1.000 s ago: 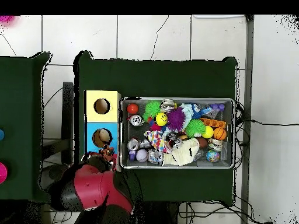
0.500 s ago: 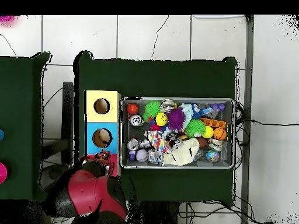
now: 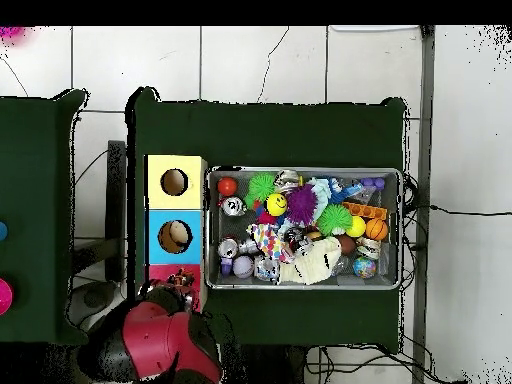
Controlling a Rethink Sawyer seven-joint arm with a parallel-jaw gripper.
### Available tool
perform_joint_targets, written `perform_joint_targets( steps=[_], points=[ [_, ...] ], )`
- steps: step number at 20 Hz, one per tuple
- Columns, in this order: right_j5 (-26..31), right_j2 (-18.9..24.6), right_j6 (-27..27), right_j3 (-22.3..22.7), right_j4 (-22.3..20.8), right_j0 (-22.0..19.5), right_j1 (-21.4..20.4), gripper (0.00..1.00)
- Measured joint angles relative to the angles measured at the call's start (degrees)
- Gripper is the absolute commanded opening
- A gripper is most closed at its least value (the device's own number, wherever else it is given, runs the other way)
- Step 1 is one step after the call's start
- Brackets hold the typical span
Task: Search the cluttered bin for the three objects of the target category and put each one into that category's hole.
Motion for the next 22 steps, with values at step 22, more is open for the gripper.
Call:
perform_joint_targets(
  steps=[22],
  points=[
    [-5.12, -2.85, 0.01, 2.63, 5.19, 7.94, 4.07, 0.0]
  ],
)
